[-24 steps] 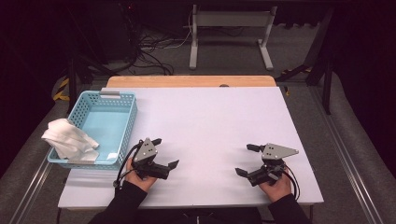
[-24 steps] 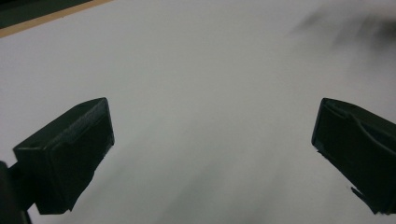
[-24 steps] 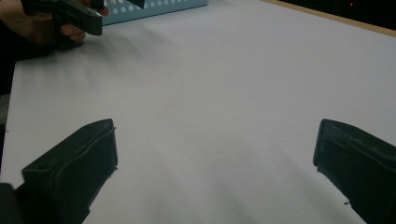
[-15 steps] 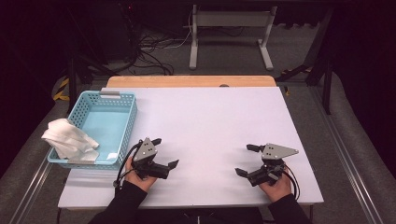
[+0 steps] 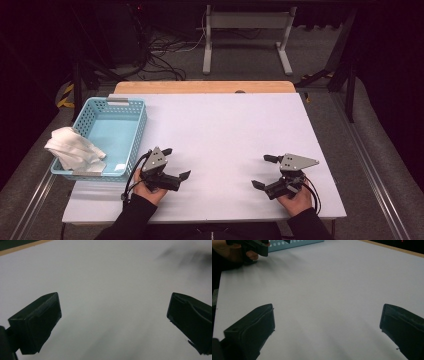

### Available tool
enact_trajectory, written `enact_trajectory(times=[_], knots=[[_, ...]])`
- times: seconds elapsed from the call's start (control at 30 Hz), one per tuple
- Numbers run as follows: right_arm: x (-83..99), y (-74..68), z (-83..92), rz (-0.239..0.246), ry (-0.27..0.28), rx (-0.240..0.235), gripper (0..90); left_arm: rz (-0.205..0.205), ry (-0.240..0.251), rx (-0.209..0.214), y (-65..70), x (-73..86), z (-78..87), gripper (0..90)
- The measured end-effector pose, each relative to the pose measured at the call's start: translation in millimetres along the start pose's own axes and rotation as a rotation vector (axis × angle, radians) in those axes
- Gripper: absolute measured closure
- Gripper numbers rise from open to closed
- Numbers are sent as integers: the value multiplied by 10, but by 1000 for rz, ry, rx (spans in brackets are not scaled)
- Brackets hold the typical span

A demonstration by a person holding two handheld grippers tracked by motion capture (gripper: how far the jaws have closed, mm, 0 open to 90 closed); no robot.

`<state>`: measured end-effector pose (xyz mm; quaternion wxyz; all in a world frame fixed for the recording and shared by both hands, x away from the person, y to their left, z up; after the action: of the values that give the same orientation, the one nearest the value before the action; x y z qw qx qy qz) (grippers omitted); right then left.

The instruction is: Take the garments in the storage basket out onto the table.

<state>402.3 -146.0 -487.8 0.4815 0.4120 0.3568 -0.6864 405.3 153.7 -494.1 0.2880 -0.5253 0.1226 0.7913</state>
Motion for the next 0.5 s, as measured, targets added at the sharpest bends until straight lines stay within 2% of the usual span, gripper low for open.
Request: enact_trajectory(times=[0.23,0.5], knots=[[1,-2,-3,0,-1,-2,7,15,-2,15,2,-31,26,9],[2,-4,-6,0,-3,-3,7,11,16,15,0,-130,102,10]])
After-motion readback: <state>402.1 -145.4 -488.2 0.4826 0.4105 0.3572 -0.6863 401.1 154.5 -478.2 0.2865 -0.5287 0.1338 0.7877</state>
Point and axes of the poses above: each handheld gripper's, and its own axes: z roughly backward along the jaws, x roughly out of its underside, y roughly to its right, the point moved 8 cm from there along -z, roughly forward along the jaws, and after that the axes turned 13 degrees about -x, right-handed, at the moved point
